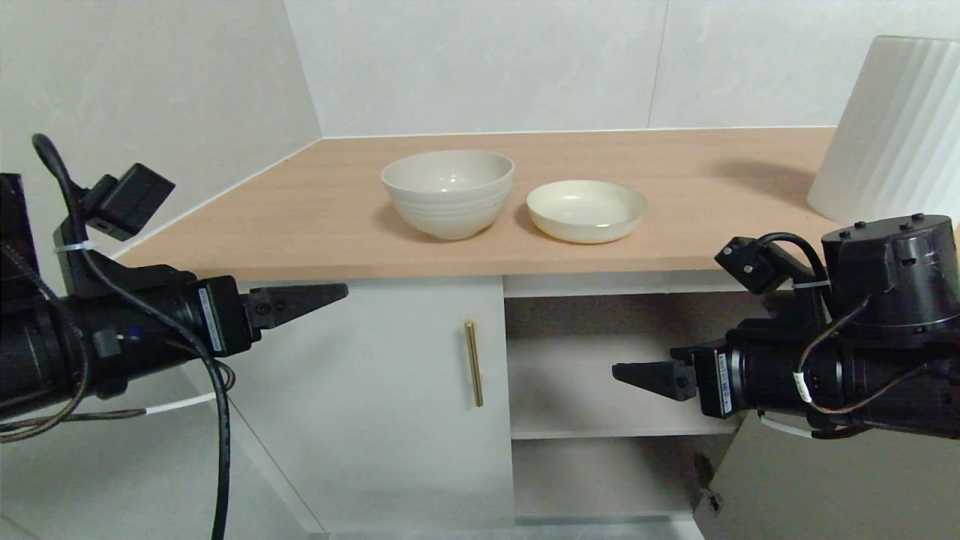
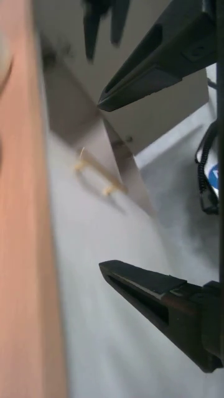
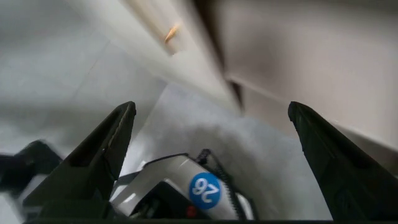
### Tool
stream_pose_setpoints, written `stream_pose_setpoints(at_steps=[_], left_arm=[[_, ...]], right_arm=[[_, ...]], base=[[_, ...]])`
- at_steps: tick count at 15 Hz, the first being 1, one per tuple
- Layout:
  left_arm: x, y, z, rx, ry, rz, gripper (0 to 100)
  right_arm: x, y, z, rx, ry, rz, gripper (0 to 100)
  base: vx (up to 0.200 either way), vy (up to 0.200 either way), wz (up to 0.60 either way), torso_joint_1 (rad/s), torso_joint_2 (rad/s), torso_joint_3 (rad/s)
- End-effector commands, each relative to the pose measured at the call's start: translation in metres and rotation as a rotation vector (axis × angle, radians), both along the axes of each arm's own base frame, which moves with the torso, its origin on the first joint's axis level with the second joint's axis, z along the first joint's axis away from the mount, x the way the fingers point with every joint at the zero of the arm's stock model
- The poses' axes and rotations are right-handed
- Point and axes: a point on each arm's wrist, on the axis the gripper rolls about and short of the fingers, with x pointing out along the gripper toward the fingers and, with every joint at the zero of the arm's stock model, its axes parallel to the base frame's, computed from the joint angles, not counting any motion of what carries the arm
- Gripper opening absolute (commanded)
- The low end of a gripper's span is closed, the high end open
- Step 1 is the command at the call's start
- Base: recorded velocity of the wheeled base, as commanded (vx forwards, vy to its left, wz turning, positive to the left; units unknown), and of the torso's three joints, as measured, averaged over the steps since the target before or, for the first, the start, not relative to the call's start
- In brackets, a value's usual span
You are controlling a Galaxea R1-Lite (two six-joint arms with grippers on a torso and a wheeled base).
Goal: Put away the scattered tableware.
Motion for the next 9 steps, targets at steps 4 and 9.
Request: stream_pose_setpoints(at_steps=[4,9], left_arm=[[0.014,-0.001,-0.014,0.006,0.064,0.006,100],[0.026,-0.006,-0.020,-0.056,0.122,0.021,100]], right_arm=[[-0.001,0.000,-0.001,-0.003,0.004,0.004,100],[0.001,0.002,-0.007,-0.014,0.020,0.004,100]], base=[[0.000,0.000,0.00,0.146,-0.51,-0.300],[0.000,0.000,0.00,0.177,-0.48,-0.290]])
